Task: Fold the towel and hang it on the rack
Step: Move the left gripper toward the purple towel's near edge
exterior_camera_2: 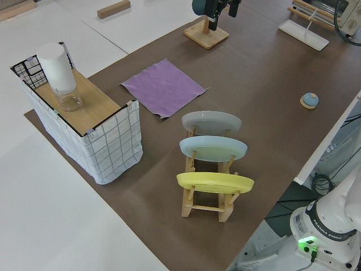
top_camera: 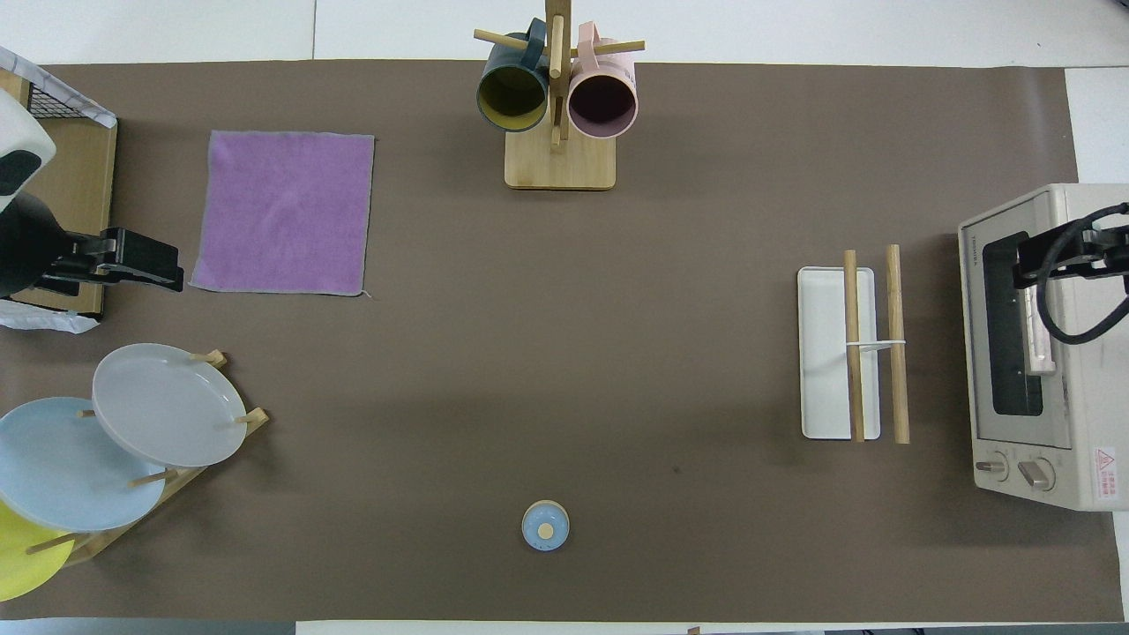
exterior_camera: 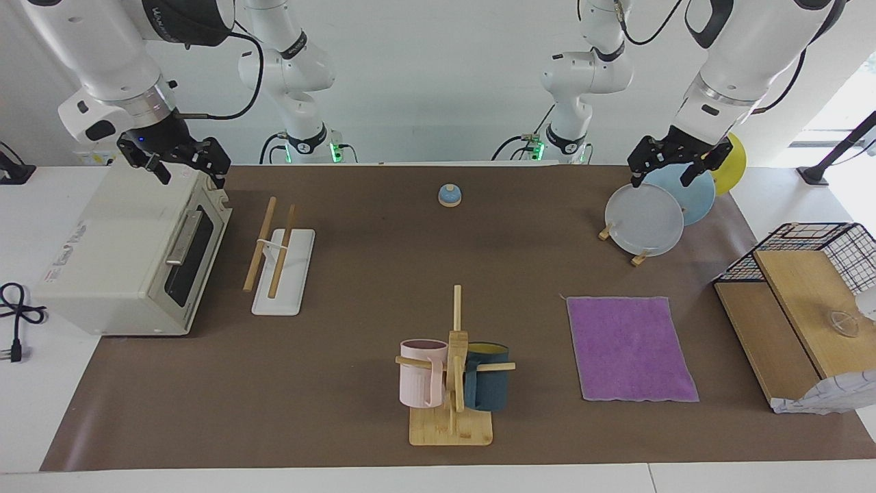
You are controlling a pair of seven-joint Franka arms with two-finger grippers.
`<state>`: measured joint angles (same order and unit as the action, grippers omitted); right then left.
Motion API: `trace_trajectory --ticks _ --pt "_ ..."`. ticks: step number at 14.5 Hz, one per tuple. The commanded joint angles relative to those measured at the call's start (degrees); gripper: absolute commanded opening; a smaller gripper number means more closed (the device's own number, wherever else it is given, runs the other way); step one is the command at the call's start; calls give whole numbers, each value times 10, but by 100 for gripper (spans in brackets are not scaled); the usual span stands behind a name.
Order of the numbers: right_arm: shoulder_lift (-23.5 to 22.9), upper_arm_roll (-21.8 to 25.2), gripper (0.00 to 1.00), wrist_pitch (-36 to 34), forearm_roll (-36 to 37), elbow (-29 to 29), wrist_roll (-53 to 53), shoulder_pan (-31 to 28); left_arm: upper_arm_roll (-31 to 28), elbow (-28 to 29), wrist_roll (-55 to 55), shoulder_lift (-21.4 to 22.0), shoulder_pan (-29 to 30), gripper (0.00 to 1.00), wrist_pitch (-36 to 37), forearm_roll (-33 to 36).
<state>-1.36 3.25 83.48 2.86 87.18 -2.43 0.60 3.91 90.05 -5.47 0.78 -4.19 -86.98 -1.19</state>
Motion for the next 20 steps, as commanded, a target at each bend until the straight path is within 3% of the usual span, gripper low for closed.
trace_trajectory --ticks 1,6,9,14,20 --pt "8 -5 100 6 -14 10 16 -10 -7 37 -2 19 2 100 -26 3" --pt "8 -4 100 5 -14 10 16 -10 -7 73 4 -28 44 100 -110 -29" --pt "8 -4 100 5 -14 10 16 -10 -8 85 27 -87 55 100 -187 -29" --pt "8 -4 100 5 -14 10 16 -10 -7 181 71 -123 81 100 -331 -30" --pt "8 -4 100 5 -14 10 16 -10 -7 188 128 -188 124 100 -403 -56"
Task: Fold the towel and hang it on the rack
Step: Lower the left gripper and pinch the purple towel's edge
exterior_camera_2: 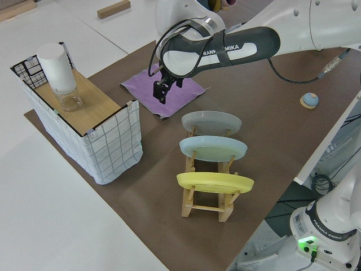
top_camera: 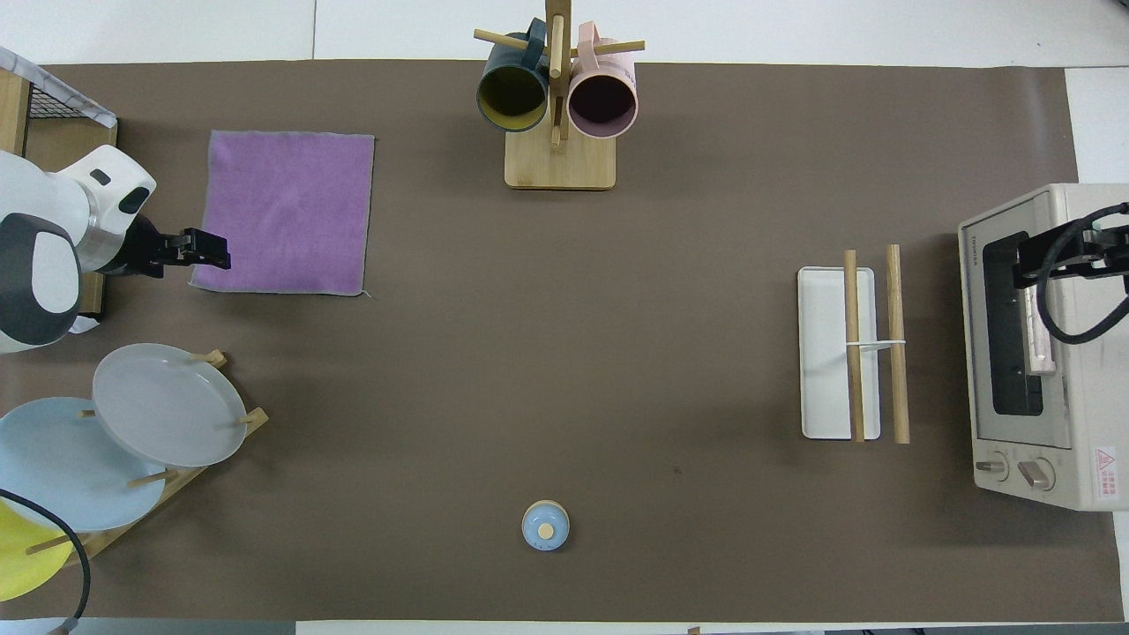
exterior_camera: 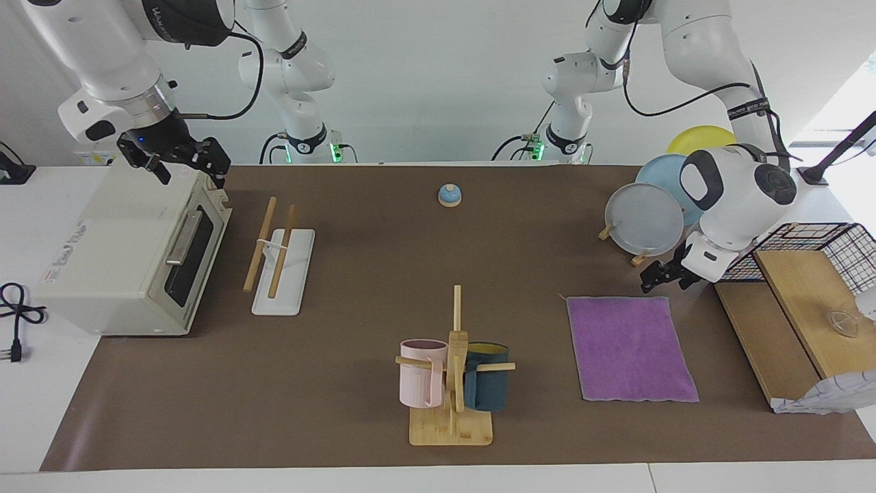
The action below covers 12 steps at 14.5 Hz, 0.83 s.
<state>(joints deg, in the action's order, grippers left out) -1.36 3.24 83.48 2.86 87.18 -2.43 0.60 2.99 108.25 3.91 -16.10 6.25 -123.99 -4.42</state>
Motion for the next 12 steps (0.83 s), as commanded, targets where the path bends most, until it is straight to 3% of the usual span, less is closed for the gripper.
trace_trajectory --ticks 1,7,12 --pt "8 -4 100 5 -14 10 16 -10 3 6 46 -28 20 100 -48 -28" --pt "8 -4 100 5 -14 10 16 -10 4 19 48 -52 21 99 -66 -31" --pt "8 -4 100 5 -14 10 16 -10 4 28 48 -50 22 87 -59 -31"
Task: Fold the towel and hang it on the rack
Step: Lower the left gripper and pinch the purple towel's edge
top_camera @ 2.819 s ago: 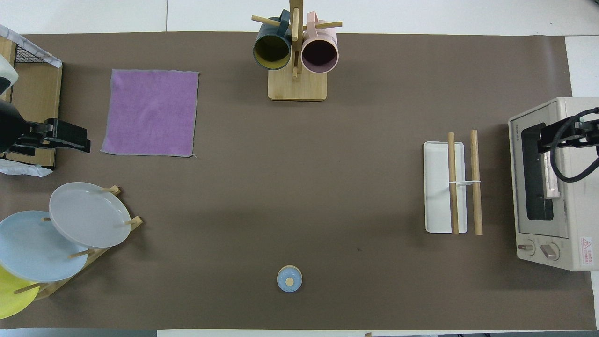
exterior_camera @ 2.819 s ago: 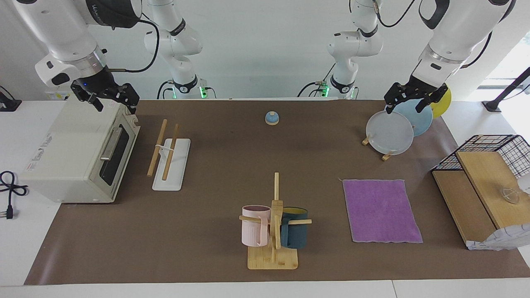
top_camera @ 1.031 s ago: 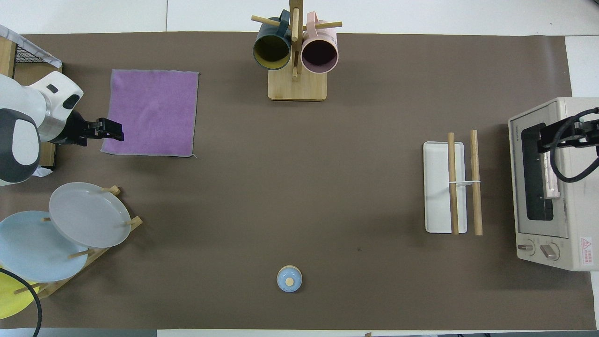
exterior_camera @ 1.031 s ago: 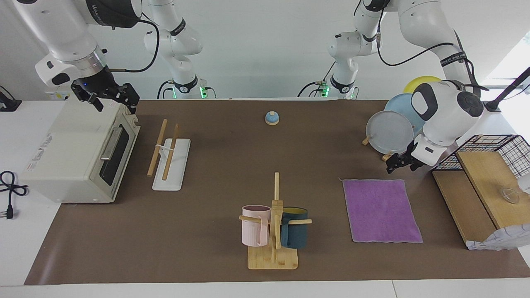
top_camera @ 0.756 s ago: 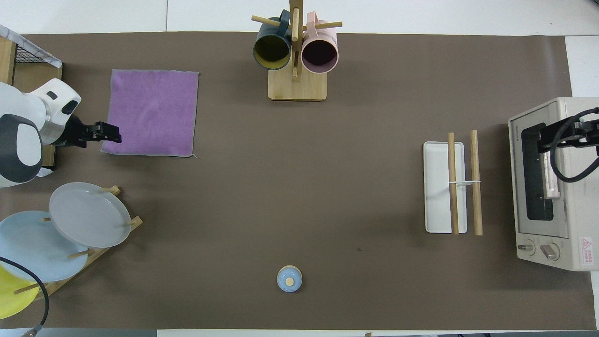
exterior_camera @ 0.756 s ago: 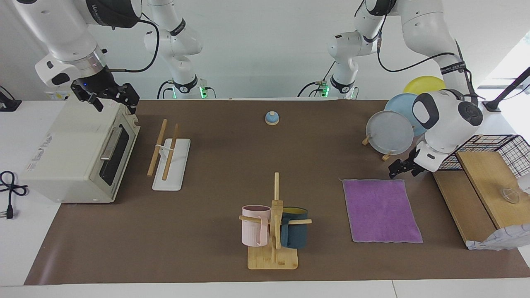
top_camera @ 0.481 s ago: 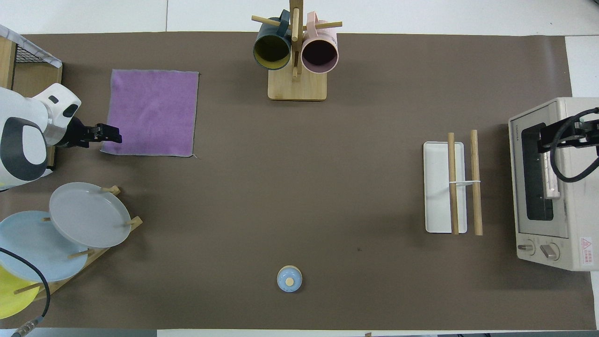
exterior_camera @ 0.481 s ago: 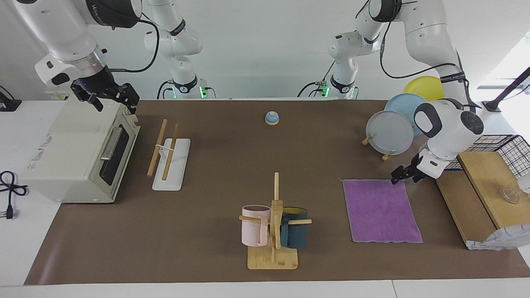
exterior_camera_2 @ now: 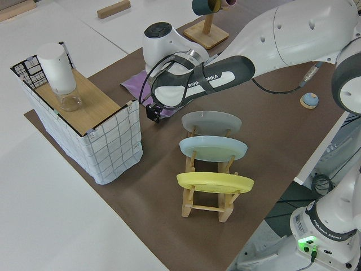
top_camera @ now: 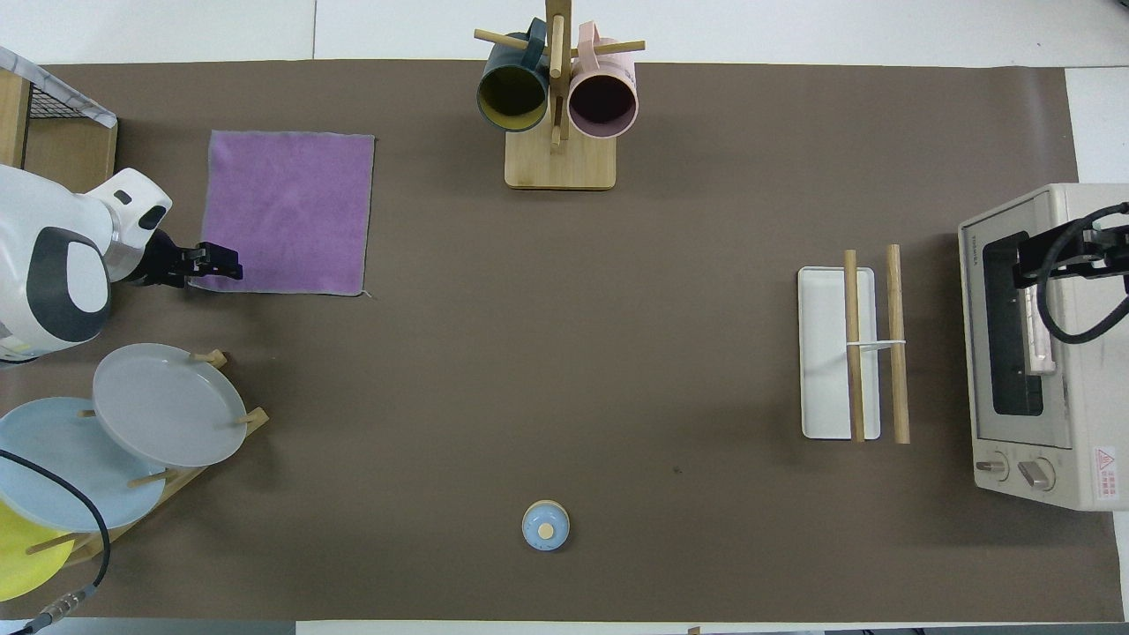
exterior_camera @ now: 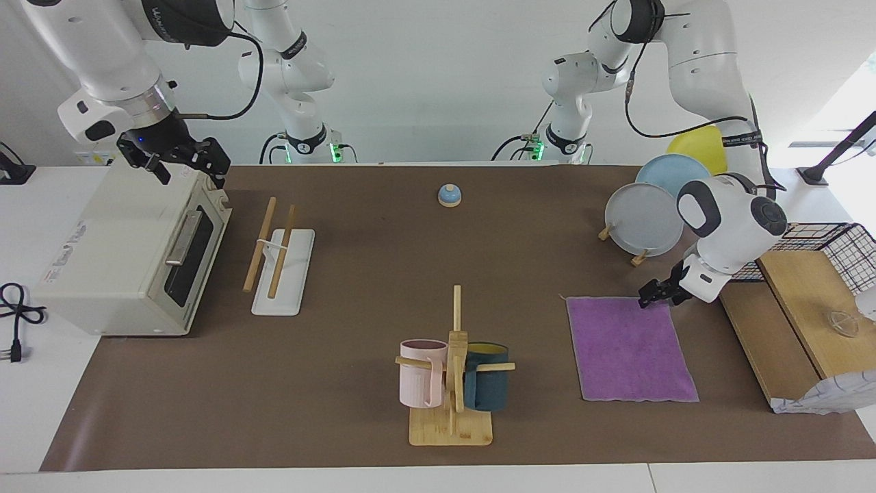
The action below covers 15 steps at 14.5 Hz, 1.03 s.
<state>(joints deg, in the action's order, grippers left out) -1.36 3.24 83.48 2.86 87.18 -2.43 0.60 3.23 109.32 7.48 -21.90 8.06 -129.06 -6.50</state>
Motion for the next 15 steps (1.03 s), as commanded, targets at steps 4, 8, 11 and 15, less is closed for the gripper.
trace_trajectory --ticks 4,8,11,15 --pt "8 -4 100 5 -14 10 16 -10 2 17 12 8 12 83 -8 -11" --pt "8 -4 100 5 -14 10 16 -10 3 10 12 9 14 76 11 -12" --pt "8 -4 100 5 -14 10 16 -10 3 -2 13 7 14 59 15 -29" --pt "8 -4 100 5 -14 10 16 -10 3 -2 16 7 10 42 17 -29"
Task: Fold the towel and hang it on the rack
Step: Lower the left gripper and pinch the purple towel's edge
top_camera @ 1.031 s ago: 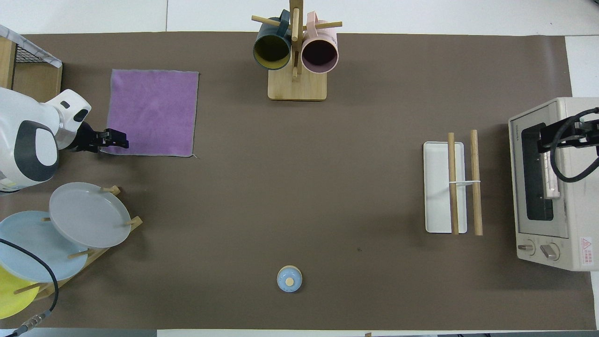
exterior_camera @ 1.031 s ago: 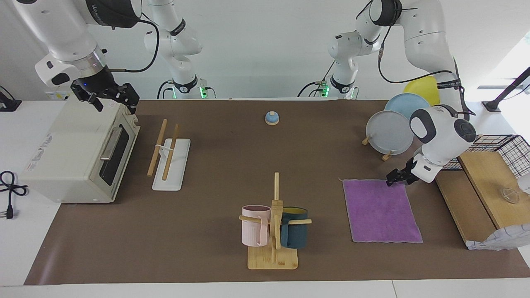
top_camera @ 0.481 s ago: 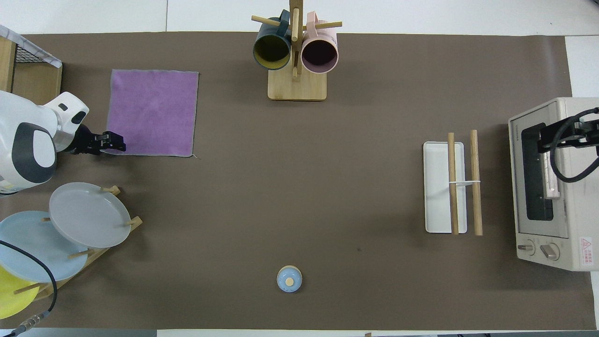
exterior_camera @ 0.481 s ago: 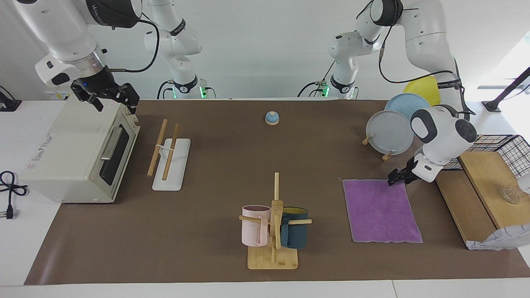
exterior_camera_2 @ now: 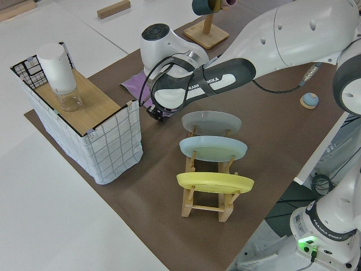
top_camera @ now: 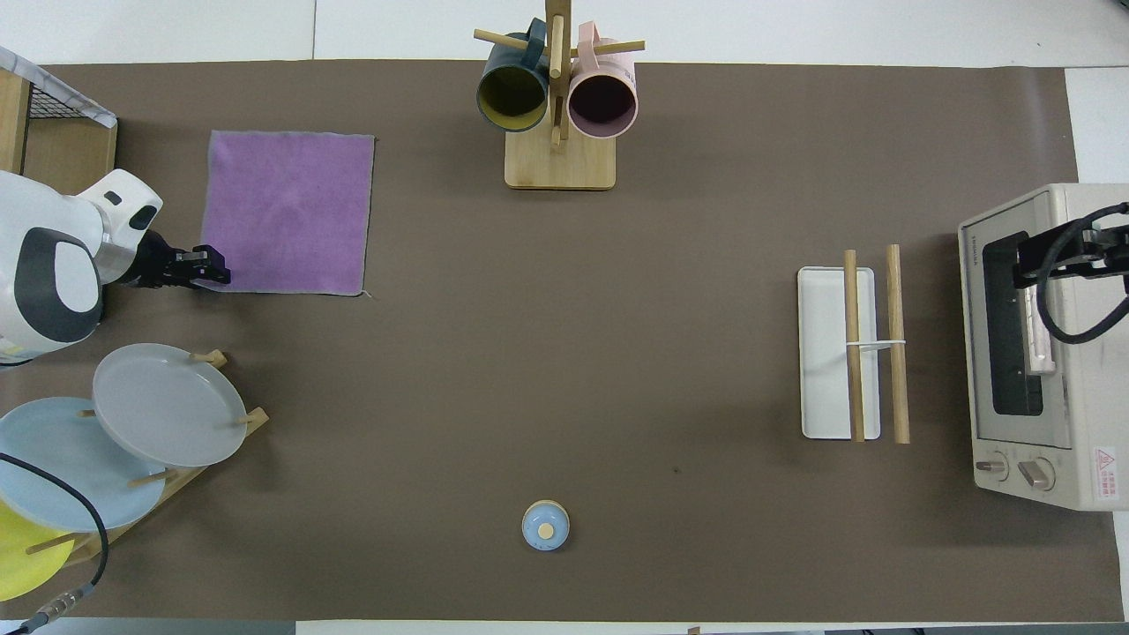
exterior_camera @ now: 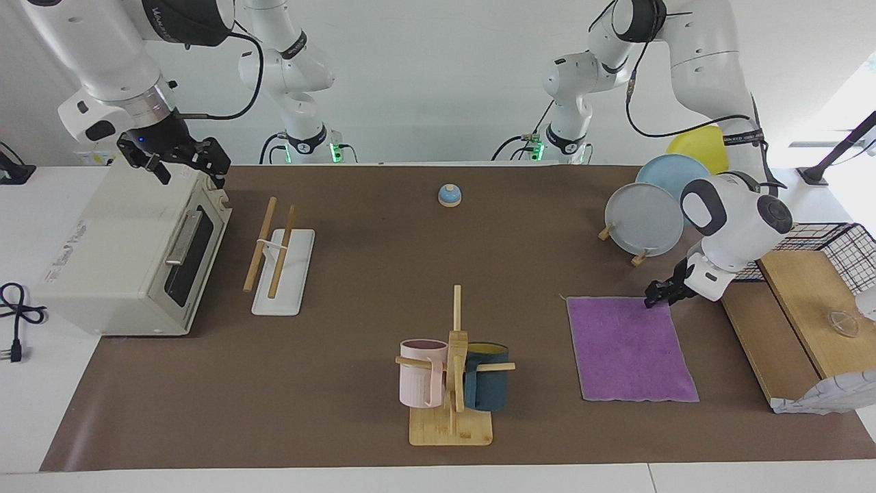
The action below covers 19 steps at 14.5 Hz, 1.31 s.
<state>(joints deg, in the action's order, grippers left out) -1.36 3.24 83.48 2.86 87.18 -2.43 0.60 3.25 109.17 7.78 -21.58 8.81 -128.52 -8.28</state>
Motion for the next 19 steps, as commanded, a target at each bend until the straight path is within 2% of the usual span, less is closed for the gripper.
trace_trajectory --ticks 1,2,3,5,7,10,11,19 --pt "8 -4 100 5 -14 10 16 -10 3 -1 14 4 2 41 12 -11" --pt "8 -4 100 5 -14 10 16 -10 3 0 21 4 2 35 12 -11" --pt "8 -4 100 5 -14 10 16 -10 3 0 32 4 2 33 12 -12" --pt "8 -4 100 5 -14 10 16 -10 3 -1 53 4 6 39 11 -12" --pt "8 -4 100 5 -14 10 16 -10 2 -5 58 3 8 35 8 -12" --pt "8 -4 100 5 -14 10 16 -10 2 -12 59 2 7 6 9 -11" --pt "8 -4 100 5 -14 10 16 -10 2 -15 60 2 7 0 11 -11" --pt "8 -4 100 5 -14 10 16 -10 0 -12 102 26 -24 0 4 -7"
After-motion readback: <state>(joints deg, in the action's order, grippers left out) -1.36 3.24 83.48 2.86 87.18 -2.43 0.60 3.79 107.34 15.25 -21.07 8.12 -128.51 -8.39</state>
